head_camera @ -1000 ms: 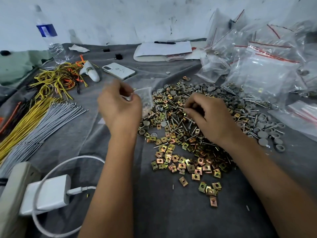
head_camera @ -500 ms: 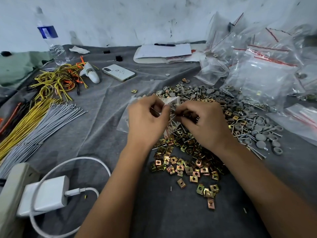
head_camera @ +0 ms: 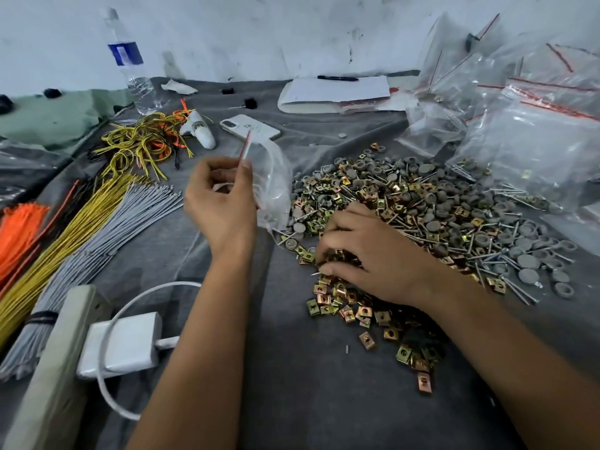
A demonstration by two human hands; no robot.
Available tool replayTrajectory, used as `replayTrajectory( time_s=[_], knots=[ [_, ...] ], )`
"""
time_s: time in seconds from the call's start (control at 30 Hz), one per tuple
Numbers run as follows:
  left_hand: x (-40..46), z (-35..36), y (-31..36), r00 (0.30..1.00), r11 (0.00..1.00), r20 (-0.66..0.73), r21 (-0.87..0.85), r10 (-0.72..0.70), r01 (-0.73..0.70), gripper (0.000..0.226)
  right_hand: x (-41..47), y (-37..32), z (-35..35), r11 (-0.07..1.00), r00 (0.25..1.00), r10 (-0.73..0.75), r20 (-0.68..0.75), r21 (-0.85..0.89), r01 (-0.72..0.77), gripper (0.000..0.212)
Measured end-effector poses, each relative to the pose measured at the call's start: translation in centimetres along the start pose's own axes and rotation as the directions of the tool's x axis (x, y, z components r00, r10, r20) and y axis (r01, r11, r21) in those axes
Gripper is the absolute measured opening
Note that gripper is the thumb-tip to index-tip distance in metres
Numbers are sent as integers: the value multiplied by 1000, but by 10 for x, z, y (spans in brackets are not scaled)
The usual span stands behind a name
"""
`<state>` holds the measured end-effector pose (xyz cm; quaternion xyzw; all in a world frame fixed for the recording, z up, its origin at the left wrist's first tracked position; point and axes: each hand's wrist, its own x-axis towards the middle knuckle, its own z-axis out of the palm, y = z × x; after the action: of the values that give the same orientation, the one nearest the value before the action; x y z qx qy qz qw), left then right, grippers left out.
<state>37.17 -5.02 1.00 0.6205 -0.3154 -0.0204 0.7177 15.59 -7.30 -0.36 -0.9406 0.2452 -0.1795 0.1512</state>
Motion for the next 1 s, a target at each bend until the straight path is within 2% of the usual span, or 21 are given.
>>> replayTrajectory(
  time_s=[0.1, 0.27, 0.37, 0.47, 0.57, 0.77, 1.0],
  knots=[
    [0, -2, -1, 995, 999, -100, -48, 15, -20, 7, 0, 1, -2, 1000, 997, 30, 68, 8, -30, 12],
    [-13, -1, 3, 981, 989, -128, -13, 143, -146, 7, 0, -3, -6, 998, 990, 51, 132, -55, -44, 16],
    [-25, 6, 4, 978, 979, -43, 23, 204, -203, 8, -2, -5, -9, 995, 990, 48, 136, -89, -36, 16],
    [-41, 15, 3, 940, 939, 109, 83, 324, -334, 9, -1, -6, -10, 984, 992, 62, 112, -172, -42, 17],
    [-48, 21, 1, 900, 906, 208, 103, 384, -411, 8, 0, -8, -11, 962, 987, 110, 118, -263, -76, 22],
    [-51, 25, -3, 887, 898, 245, 106, 392, -426, 9, 3, -22, -5, 879, 976, 207, 66, -450, -156, 30],
    [-51, 29, -5, 890, 901, 241, 111, 386, -420, 9, -1, -13, -9, 894, 978, 201, 58, -418, -159, 22]
  ],
)
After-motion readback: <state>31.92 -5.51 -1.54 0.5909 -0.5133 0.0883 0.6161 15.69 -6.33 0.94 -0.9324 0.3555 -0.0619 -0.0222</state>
